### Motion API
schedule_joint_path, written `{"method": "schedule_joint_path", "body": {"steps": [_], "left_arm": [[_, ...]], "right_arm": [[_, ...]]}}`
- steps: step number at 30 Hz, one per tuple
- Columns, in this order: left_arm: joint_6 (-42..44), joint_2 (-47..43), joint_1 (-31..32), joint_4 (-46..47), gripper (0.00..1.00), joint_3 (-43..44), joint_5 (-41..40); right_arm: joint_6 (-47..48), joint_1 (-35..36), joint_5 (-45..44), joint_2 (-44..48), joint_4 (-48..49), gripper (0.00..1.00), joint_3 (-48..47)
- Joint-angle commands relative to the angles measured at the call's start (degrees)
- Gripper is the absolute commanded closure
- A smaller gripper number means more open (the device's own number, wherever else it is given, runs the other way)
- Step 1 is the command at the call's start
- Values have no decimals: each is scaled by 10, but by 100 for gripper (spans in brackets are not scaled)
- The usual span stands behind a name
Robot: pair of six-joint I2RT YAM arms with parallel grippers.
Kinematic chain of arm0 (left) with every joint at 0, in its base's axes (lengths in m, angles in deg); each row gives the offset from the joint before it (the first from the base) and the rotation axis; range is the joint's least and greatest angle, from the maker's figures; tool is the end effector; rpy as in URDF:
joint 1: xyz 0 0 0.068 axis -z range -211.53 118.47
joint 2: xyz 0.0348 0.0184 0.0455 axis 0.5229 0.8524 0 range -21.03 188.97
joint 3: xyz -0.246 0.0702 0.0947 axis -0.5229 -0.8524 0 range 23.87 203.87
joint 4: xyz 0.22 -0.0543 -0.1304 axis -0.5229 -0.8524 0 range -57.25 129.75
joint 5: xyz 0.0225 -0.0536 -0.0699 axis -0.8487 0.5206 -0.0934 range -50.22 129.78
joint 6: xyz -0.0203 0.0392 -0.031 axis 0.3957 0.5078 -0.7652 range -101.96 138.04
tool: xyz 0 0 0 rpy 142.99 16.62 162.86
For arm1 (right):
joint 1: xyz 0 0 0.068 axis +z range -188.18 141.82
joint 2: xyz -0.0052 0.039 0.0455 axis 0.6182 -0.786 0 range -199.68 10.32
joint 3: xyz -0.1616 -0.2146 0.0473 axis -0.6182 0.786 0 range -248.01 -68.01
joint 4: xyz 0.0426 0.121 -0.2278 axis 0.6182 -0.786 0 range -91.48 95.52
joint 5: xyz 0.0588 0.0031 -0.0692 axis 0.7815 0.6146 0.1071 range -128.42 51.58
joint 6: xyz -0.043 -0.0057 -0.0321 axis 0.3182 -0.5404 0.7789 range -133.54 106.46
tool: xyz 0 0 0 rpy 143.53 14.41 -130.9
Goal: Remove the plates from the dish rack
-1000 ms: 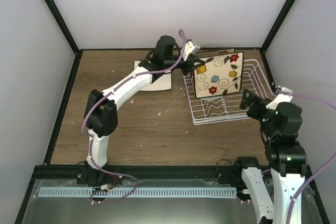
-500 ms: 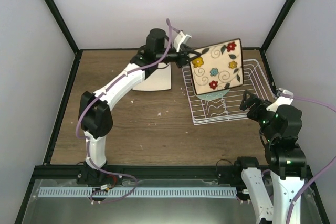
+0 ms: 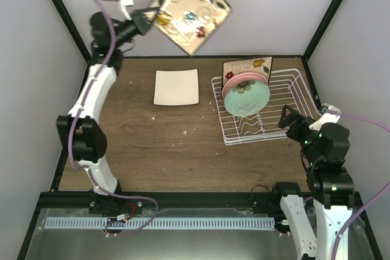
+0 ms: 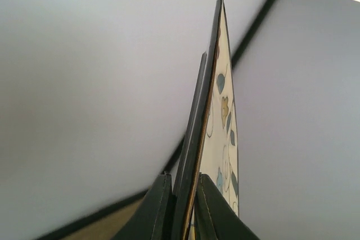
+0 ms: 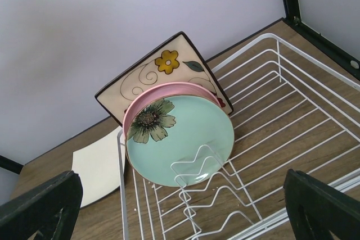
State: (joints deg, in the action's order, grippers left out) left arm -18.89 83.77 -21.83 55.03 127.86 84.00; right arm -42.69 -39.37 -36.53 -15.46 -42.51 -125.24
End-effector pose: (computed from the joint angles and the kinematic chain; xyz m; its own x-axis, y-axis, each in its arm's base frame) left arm 0.4193 -0.0969 0.4501 -0.2755 -0.3897 -0.8788 0.7766 0.4485 -0.4424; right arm 0.0650 -0.0002 0.3759 -0.2545 0.4922 -0.8324 0.1293 0.8704 0.4751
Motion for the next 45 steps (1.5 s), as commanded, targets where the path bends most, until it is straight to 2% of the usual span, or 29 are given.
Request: {"method": "schedule_joint_path", "body": {"steps": [1, 4, 10, 16, 29, 38, 45], "left_arm": [[-206, -54, -92, 195, 96, -41, -38], [-262, -56, -129, 188, 96, -112, -77], [-293, -65, -139, 133, 96, -251, -141], [-357, -43, -133, 182, 96, -350, -164], [-430, 1, -45, 213, 96, -429, -255], [-448, 6, 1, 189, 96, -443, -283], [-454, 8, 11, 154, 96, -448, -294]], "right_arm": [[-14, 5, 3, 2, 20, 0, 12], [-19, 5, 11, -7, 32, 0, 19], [-24, 6, 25, -25, 45, 0, 24], [-28, 6, 30, -25, 36, 0, 29], [-36, 6, 57, -51, 28, 0, 24], [-25, 6, 48, -54, 13, 0, 11], [-23, 5, 44, -48, 4, 0, 11]]}}
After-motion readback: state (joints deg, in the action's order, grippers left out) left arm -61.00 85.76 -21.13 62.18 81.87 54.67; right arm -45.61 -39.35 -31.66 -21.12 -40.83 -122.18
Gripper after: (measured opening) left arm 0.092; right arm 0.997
